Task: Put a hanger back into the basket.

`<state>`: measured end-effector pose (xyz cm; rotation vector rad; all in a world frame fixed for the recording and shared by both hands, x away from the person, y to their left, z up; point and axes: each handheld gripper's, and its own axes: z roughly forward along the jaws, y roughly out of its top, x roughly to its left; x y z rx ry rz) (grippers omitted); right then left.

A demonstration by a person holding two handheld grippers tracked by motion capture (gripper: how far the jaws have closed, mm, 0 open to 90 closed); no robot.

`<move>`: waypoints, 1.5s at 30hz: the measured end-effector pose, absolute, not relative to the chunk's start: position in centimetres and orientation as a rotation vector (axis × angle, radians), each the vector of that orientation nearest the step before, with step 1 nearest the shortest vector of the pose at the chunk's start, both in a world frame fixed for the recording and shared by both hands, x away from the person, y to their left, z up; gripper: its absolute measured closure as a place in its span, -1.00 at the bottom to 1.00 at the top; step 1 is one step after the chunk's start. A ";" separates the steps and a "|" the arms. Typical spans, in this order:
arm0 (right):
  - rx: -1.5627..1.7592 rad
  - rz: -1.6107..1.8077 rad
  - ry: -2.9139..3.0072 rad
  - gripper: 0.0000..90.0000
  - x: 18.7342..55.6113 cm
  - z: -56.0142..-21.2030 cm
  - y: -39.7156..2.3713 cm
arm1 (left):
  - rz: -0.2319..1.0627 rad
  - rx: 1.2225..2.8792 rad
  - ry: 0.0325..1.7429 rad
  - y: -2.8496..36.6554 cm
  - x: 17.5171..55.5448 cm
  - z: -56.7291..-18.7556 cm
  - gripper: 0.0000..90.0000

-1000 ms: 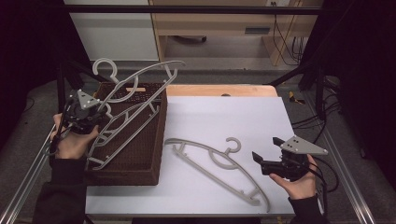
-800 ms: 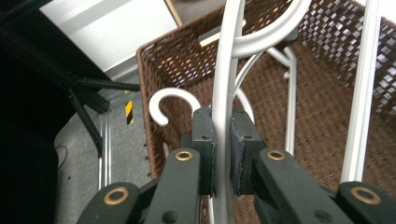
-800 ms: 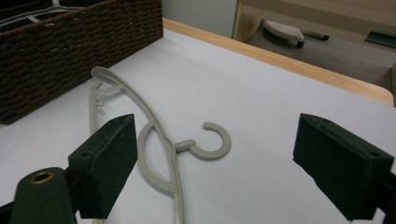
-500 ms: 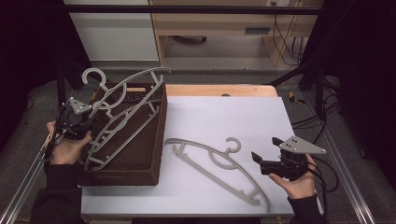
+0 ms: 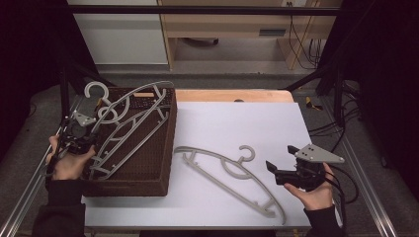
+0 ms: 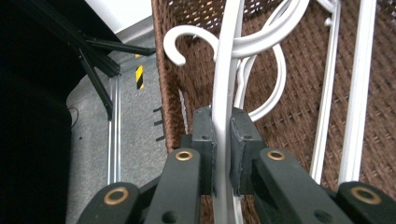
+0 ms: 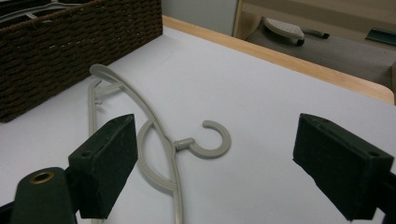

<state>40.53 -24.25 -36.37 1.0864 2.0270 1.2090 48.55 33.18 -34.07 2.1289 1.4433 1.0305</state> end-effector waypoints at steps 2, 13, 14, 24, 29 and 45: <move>1.085 1.206 2.026 -0.69 40.6 -36.4 -24.3 | 1.030 2.134 1.442 33.3 48.4 -34.3 0.83; 1.094 1.211 2.031 -0.69 40.6 -36.4 -24.2 | 1.006 2.166 1.484 32.8 48.6 -35.1 0.83; 1.092 1.207 2.032 -0.69 40.6 -36.5 -24.2 | 1.004 2.171 1.495 32.9 48.7 -35.3 0.83; 1.093 1.202 2.036 -0.69 40.7 -36.6 -24.3 | 1.005 2.279 1.514 31.5 49.7 -37.5 0.83; 1.096 1.202 2.036 -0.69 40.7 -36.6 -24.3 | 0.973 2.280 1.515 31.6 49.8 -37.5 0.82; 1.102 1.184 2.035 -0.69 40.9 -36.6 -24.4 | 0.917 2.139 1.428 32.2 48.3 -36.1 0.32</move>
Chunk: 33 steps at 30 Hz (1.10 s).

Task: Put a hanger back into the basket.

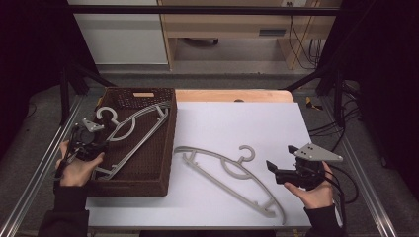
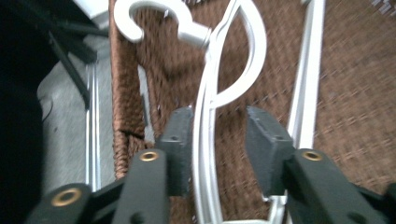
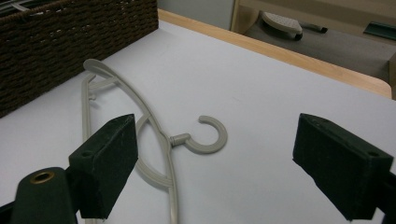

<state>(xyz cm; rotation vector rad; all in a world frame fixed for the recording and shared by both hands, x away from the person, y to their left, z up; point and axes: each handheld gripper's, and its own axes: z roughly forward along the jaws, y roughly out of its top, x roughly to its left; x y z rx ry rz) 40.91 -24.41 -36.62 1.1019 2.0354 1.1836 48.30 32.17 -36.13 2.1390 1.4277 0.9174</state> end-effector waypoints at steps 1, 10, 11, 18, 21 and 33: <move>1.107 1.183 2.034 -0.68 40.9 -36.6 -24.4 | 0.914 2.114 1.409 32.1 48.0 -36.0 0.28; 1.120 1.166 2.045 -0.66 41.2 -37.0 -24.6 | 0.849 1.886 1.217 30.9 45.0 -35.5 -0.03; 1.127 1.168 2.045 -0.66 41.2 -37.1 -24.6 | 0.834 1.872 1.200 30.6 44.7 -35.5 -0.07; 1.137 1.133 2.069 -0.65 41.4 -37.6 -24.4 | 0.809 1.813 1.095 28.5 43.0 -35.1 -0.27; 1.139 1.128 2.079 -0.65 41.4 -37.8 -24.4 | 0.810 1.814 1.074 27.7 42.6 -35.0 -0.34; 1.181 1.080 2.127 -0.55 41.9 -39.2 -24.0 | 0.781 1.826 1.030 25.5 41.9 -35.5 -0.40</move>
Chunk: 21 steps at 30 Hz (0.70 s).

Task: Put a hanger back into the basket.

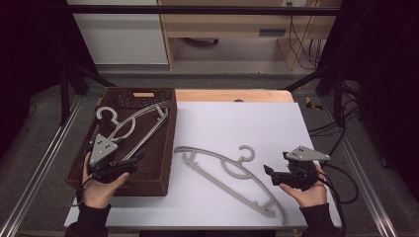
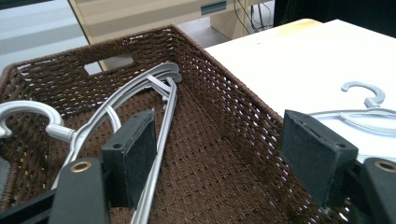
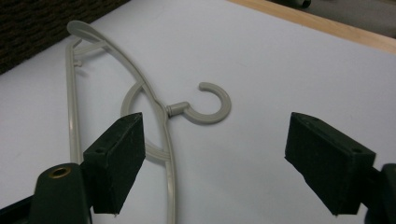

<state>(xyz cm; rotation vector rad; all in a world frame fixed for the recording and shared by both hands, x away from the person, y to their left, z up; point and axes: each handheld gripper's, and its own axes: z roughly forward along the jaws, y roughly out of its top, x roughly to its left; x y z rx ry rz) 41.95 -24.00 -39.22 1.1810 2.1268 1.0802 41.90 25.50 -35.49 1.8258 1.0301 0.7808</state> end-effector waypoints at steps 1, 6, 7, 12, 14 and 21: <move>1.186 1.072 2.133 -0.53 42.0 -39.3 -24.0 | 0.779 1.826 1.029 25.4 41.9 -35.6 -0.40; 1.213 1.040 2.162 -0.44 42.2 -40.0 -23.8 | 0.767 1.836 1.019 24.8 41.9 -35.8 -0.40; 1.222 1.031 2.174 -0.42 42.3 -40.2 -23.8 | 0.770 1.839 1.017 24.7 41.9 -35.9 -0.40; 1.237 0.976 2.225 -0.33 42.8 -41.1 -23.3 | 0.765 1.848 1.009 24.2 42.0 -36.1 -0.40; 1.249 0.956 2.251 -0.28 42.9 -41.6 -23.0 | 0.763 1.852 1.008 24.0 42.1 -36.2 -0.40; 1.250 0.852 2.367 -0.10 43.6 -43.4 -21.7 | 0.764 1.862 1.008 23.8 42.1 -36.3 -0.40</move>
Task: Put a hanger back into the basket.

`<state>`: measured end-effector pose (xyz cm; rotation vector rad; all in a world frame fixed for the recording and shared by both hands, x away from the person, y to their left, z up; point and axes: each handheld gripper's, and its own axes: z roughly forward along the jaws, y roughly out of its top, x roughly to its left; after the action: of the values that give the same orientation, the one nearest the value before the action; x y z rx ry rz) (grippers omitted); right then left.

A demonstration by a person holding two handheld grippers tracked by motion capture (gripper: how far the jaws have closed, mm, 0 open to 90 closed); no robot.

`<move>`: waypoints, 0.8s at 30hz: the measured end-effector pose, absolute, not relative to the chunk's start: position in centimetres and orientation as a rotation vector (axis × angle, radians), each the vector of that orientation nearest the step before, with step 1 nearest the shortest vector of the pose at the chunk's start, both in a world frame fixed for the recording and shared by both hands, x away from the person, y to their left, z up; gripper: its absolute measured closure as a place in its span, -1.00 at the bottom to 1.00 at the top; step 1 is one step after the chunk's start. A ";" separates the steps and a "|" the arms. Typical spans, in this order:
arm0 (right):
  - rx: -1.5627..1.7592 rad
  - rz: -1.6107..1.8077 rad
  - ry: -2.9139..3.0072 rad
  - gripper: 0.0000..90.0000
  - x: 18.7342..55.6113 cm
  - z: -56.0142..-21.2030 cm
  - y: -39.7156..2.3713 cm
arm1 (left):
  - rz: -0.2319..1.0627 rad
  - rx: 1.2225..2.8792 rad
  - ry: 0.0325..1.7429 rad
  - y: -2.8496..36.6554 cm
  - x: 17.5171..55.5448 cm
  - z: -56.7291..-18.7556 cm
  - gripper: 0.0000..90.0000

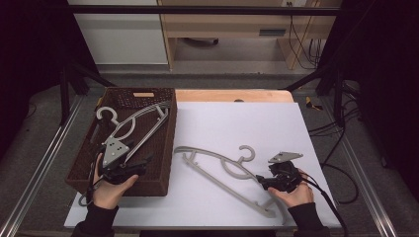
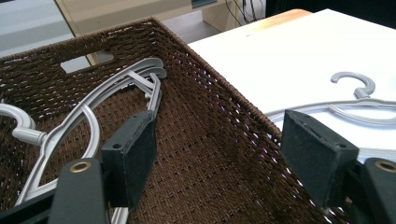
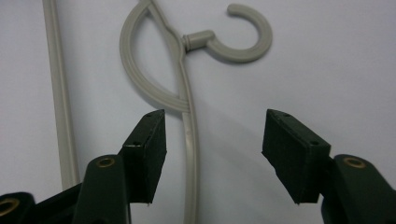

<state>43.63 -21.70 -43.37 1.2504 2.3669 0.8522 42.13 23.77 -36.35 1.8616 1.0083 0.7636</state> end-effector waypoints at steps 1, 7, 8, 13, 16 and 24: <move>1.254 0.843 2.375 -0.09 43.7 -43.6 -21.5 | 0.763 1.862 1.008 23.8 42.2 -36.3 -0.40; 1.268 0.797 2.435 0.01 43.9 -44.3 -21.2 | 0.760 1.873 1.010 23.6 42.3 -36.5 -0.41; 1.286 0.795 2.445 0.03 43.9 -44.3 -21.1 | 0.760 1.875 1.010 23.5 42.3 -36.5 -0.41; 1.334 0.769 2.477 0.13 44.0 -44.5 -20.8 | 0.762 1.879 1.011 23.5 42.4 -36.6 -0.41; 1.352 0.750 2.496 0.18 44.2 -44.7 -20.7 | 0.762 1.875 1.013 23.7 42.4 -36.6 -0.41; 1.368 0.703 2.545 0.40 44.5 -45.0 -20.5 | 0.767 1.867 1.015 24.0 42.3 -36.5 -0.41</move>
<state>44.50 -20.49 -45.05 1.3678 2.5447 0.7032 42.31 23.97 -36.48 1.8672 1.0146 0.7674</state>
